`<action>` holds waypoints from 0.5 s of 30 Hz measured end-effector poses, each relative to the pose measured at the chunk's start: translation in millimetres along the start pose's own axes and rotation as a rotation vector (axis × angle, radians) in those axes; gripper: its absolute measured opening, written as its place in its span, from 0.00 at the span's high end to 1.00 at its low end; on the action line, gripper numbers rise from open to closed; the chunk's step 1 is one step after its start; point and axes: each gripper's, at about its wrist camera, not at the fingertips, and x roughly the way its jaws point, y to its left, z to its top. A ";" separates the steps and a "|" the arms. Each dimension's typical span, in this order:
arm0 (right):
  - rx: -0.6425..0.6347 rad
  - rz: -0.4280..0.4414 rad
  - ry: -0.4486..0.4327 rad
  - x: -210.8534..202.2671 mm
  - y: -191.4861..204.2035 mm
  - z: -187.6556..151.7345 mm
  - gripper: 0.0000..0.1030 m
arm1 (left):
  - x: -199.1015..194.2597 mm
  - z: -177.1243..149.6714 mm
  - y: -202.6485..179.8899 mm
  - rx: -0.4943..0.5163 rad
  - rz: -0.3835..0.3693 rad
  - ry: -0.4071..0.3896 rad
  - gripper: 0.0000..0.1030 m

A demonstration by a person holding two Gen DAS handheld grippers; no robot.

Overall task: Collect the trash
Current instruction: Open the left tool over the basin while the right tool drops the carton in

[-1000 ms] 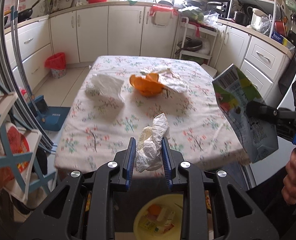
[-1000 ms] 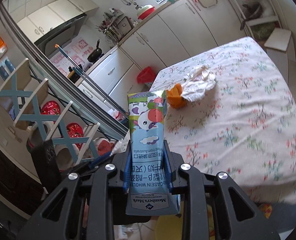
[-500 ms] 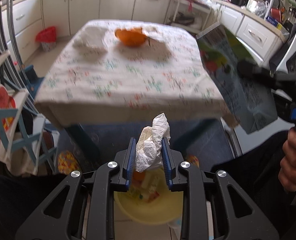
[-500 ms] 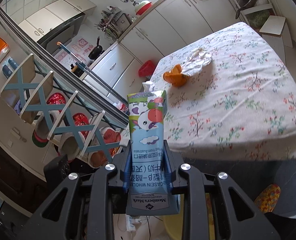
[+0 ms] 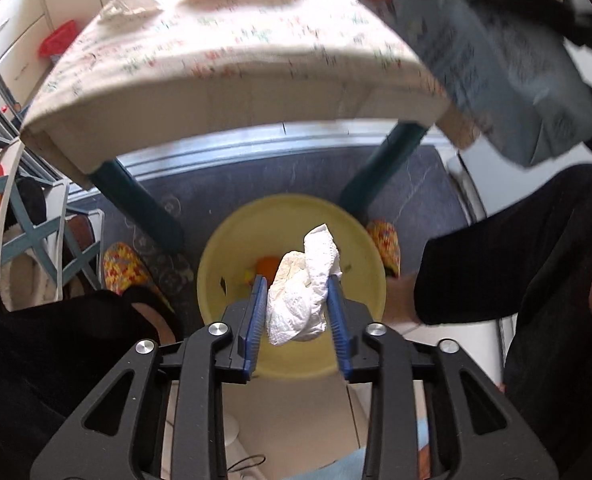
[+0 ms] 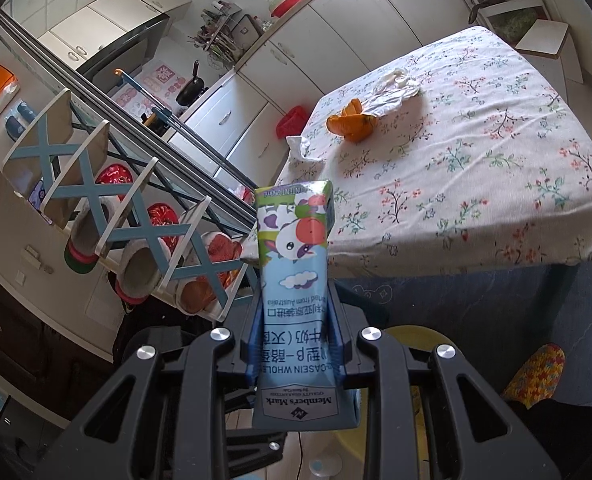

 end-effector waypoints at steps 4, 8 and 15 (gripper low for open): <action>0.001 -0.003 0.009 1.0 0.8 -4.2 0.73 | 1.1 -3.8 -2.6 0.014 0.024 0.009 0.52; -0.003 -0.007 0.019 2.8 1.7 -8.1 0.73 | -6.6 -1.3 5.0 -0.015 0.047 -0.020 0.44; -0.002 -0.022 0.027 5.4 1.0 -10.2 0.73 | -32.3 7.1 23.7 -0.092 0.172 -0.164 0.34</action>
